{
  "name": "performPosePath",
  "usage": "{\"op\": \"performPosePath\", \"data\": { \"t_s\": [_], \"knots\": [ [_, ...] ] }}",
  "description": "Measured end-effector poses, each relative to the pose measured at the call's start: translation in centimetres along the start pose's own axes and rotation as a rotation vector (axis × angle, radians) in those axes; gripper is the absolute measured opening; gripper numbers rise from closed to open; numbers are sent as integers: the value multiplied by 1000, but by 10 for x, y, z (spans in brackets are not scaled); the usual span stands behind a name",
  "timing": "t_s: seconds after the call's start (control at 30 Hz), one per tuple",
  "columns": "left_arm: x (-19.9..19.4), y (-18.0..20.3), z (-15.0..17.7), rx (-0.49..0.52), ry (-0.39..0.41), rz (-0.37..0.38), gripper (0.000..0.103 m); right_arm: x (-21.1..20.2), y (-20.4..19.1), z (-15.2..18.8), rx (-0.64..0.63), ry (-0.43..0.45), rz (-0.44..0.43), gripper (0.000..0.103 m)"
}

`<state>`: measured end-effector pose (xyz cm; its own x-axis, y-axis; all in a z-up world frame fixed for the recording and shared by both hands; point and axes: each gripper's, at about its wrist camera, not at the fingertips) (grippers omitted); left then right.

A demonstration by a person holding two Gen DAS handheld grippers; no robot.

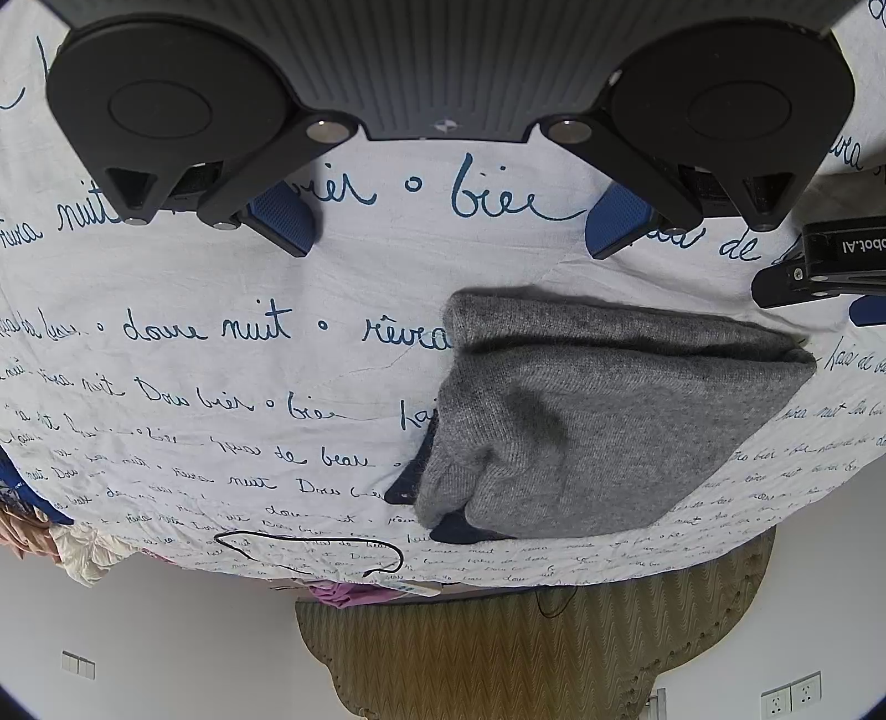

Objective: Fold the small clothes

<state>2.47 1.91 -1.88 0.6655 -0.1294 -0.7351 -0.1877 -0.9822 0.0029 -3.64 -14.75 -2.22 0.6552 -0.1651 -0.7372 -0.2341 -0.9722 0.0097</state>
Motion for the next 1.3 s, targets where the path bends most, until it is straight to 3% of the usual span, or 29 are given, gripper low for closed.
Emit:
{"op": "performPosePath", "data": {
  "t_s": [1.3],
  "knots": [
    [2,3,-3,13,-19,-15,103,0,-1,0,2,0,0,103]
  ]
}}
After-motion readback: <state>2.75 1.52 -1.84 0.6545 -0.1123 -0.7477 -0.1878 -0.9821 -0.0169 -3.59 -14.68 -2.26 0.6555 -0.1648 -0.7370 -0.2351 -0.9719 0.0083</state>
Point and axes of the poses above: each gripper's, at about its wrist camera, not at the fingertips, and x roughly the way its jaws point, y to its right, z to its underside, and after that the axes turned 7 degrees about -y, right-handed
